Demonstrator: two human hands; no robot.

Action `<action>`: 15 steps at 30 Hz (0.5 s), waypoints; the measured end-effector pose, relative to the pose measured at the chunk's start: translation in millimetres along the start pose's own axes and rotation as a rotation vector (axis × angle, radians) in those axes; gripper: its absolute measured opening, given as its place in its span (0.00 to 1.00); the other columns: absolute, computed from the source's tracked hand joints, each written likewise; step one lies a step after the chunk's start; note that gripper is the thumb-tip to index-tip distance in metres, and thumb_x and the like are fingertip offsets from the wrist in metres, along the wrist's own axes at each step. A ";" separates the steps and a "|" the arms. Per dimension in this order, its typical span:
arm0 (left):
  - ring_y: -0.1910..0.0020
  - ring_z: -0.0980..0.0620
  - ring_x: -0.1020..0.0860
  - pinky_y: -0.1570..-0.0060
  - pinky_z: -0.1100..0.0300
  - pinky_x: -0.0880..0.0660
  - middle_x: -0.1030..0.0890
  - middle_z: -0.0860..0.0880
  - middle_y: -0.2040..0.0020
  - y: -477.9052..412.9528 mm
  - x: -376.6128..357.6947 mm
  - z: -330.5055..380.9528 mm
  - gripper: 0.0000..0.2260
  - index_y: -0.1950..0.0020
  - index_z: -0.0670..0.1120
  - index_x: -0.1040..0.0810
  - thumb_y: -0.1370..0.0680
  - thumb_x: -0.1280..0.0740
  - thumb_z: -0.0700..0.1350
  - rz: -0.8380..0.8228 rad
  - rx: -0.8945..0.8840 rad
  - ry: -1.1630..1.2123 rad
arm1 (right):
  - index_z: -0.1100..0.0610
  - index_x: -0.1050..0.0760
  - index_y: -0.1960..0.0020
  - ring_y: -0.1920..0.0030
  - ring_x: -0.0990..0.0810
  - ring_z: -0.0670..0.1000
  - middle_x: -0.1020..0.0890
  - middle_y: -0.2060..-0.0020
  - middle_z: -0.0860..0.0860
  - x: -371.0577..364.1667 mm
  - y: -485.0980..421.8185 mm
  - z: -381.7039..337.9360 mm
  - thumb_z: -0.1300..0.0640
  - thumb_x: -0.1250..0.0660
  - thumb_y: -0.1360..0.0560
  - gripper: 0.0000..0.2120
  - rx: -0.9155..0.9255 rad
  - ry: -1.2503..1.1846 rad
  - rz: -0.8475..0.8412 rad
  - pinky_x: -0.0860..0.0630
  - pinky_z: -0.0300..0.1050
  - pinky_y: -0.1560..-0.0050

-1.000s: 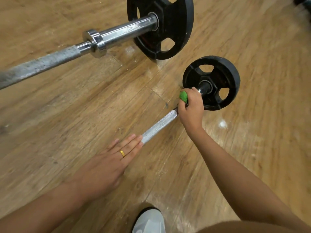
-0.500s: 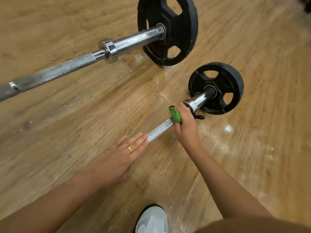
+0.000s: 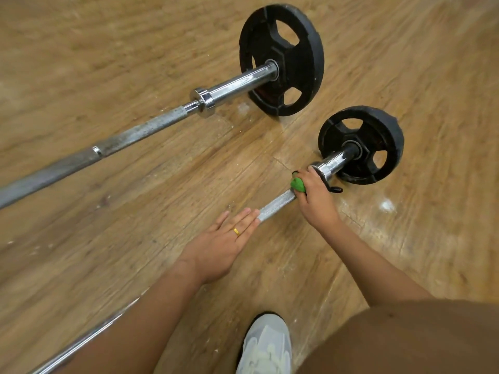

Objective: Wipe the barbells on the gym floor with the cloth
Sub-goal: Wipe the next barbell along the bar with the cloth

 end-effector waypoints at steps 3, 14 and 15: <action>0.20 0.49 0.49 0.25 0.45 0.40 0.44 0.45 0.18 0.0 -1.1 11.1 0.33 0.18 0.41 0.44 0.26 0.57 0.34 -0.013 0.076 0.046 | 0.61 0.23 0.44 0.38 0.26 0.57 0.22 0.45 0.53 -6.6 13.8 -11.8 0.67 0.35 0.24 0.10 0.029 0.014 -0.042 0.29 0.54 0.36; 0.22 0.54 0.71 0.22 0.47 0.64 0.69 0.53 0.20 0.6 8.3 27.0 0.42 0.19 0.49 0.66 0.25 0.43 0.39 -0.188 0.219 0.213 | 0.56 0.23 0.46 0.42 0.24 0.57 0.22 0.48 0.53 12.9 6.6 1.2 0.66 0.38 0.27 0.13 0.088 0.075 -0.209 0.27 0.56 0.37; 0.22 0.54 0.70 0.21 0.45 0.62 0.68 0.53 0.19 1.0 9.6 28.1 0.42 0.18 0.49 0.65 0.25 0.42 0.40 -0.192 0.215 0.220 | 0.55 0.24 0.48 0.44 0.24 0.56 0.23 0.49 0.53 16.2 0.7 6.7 0.65 0.38 0.27 0.11 0.068 0.070 -0.192 0.26 0.56 0.39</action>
Point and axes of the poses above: each hand's wrist, its own y-axis away from the middle knuckle, its own x-axis out of the back of the hand, z = x × y, the point moved 1 cm from there along -y, towards the middle knuckle
